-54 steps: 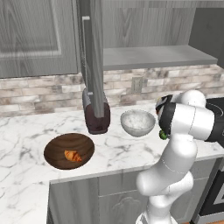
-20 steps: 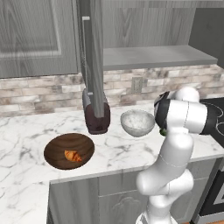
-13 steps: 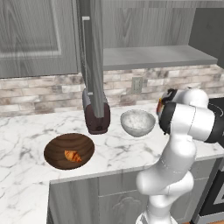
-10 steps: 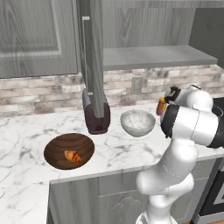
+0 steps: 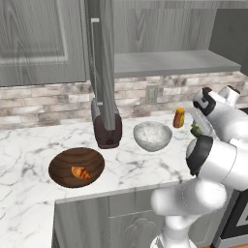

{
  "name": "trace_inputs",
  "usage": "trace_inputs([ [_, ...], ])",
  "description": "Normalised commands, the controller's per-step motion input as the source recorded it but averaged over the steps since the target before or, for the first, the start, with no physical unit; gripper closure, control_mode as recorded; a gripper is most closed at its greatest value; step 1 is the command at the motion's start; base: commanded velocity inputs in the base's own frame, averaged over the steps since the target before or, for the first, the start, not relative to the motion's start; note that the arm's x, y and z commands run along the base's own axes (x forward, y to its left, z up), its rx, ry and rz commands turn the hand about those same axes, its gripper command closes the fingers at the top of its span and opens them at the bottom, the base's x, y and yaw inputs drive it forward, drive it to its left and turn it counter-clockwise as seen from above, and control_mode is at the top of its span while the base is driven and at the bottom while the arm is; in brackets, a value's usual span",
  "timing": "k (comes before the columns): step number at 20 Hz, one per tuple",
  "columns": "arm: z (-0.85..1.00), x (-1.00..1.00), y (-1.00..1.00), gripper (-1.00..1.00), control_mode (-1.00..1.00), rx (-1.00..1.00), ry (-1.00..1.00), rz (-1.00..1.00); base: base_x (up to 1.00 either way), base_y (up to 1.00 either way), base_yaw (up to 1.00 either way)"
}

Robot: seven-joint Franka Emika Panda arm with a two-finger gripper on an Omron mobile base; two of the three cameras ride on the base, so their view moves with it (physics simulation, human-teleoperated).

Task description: Pick both bowls and place them on the counter. Then place the avocado in one bowl and place the croissant in the other bowl.

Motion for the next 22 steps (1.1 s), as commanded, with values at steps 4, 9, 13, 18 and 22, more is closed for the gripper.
trace_inputs([
  [4, 0.43, -0.35, 0.19, 1.0, -1.0, -0.13, -0.29, 0.14, 0.0, 0.0, 0.0],
  [9, 0.21, -0.18, 0.44, 1.0, -1.0, -0.21, -0.23, 0.18, 0.0, 0.0, 0.0],
  [13, 0.16, -0.03, 0.5, 1.0, -1.0, -0.21, -0.18, 0.2, 0.0, 0.0, 0.0],
  [18, 0.22, 0.0, 0.43, 1.0, -1.0, -0.18, -0.15, 0.2, 0.0, 0.0, 0.0],
  [22, 0.2, 0.0, 0.32, 1.0, -1.0, -0.15, -0.1, 0.18, 0.0, 0.0, 0.0],
])
